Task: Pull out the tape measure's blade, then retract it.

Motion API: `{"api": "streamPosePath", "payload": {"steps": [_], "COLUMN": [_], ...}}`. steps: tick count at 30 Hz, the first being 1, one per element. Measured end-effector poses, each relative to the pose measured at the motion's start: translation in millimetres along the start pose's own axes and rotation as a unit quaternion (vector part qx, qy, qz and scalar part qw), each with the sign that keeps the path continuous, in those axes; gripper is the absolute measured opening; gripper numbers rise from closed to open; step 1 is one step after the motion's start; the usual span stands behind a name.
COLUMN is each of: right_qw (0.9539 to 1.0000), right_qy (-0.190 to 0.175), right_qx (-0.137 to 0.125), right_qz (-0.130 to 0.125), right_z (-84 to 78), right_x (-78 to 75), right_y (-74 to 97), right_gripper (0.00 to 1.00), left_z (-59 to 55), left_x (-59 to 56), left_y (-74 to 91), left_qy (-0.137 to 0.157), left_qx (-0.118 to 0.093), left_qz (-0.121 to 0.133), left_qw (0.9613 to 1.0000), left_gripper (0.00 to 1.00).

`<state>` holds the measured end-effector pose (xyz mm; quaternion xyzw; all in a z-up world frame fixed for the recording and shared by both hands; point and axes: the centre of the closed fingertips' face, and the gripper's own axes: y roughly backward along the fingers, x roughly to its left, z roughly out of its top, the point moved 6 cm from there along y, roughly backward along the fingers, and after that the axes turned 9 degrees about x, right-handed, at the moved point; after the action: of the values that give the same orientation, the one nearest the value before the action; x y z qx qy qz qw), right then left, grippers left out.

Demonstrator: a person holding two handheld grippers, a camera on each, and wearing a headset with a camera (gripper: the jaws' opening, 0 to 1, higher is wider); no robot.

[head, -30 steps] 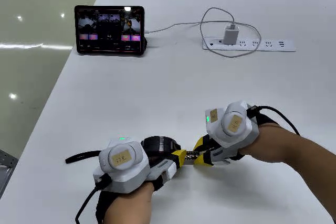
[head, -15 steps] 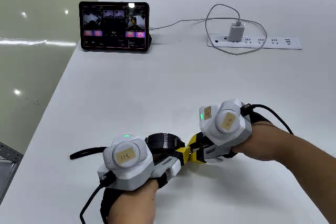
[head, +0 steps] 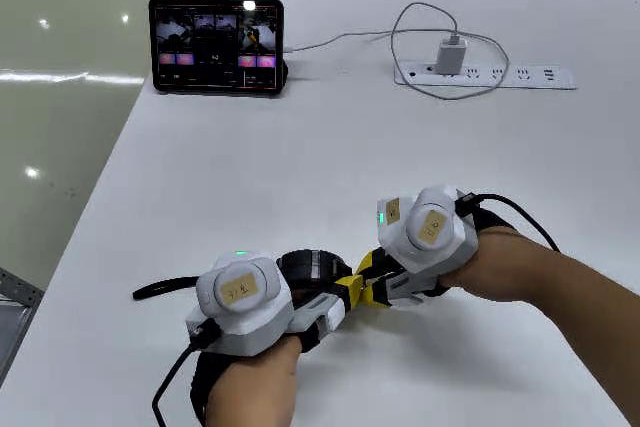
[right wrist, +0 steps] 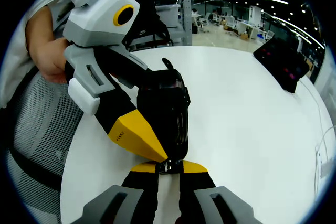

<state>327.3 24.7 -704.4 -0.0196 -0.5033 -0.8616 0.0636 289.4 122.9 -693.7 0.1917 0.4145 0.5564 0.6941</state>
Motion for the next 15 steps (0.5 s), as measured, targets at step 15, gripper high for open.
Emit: {"api": "streamPosePath", "payload": {"steps": [15], "right_qw": [0.9997], "right_qy": [-0.023], "right_qx": [-0.01], "right_qz": [-0.002], "right_z": [1.2], "right_x": [3.4], "right_y": [4.3], "right_gripper": [0.2], "left_z": [-0.5], "left_x": [-0.3], "left_y": [0.7], "left_qy": [-0.017], "left_qx": [0.005], "left_qz": [-0.009], "left_qw": [0.9998], "left_gripper": [0.61]}}
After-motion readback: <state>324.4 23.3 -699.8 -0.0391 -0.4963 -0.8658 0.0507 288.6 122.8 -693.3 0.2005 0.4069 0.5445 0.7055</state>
